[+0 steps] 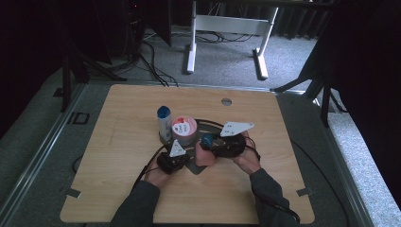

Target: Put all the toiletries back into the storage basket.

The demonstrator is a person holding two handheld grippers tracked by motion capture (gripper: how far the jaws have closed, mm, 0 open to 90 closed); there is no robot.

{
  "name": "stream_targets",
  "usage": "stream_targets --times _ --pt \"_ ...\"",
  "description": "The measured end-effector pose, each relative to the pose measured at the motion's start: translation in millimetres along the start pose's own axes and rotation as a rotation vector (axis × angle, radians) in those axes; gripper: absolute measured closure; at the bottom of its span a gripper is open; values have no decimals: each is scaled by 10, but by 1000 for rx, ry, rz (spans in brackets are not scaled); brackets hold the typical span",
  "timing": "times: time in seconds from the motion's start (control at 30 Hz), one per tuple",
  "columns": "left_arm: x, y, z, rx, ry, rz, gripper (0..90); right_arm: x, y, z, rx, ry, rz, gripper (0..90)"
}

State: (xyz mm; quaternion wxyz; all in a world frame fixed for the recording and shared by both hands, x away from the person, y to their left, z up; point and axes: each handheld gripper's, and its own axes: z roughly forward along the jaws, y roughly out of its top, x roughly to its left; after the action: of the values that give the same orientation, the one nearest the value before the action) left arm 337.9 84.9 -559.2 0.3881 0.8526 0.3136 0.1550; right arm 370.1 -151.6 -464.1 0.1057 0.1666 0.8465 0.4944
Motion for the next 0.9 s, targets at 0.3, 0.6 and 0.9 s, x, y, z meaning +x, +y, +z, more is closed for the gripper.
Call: stream_targets --times 0.3,0.6,0.9 --pt "-22 48 61 -4 -13 3 862 -117 22 48 0 -33 26 532" --pt "31 64 84 -1 -54 -16 853 -207 72 83 0 -63 43 532" --pt "81 63 89 2 -91 -37 866 -266 75 127 0 -82 54 532"
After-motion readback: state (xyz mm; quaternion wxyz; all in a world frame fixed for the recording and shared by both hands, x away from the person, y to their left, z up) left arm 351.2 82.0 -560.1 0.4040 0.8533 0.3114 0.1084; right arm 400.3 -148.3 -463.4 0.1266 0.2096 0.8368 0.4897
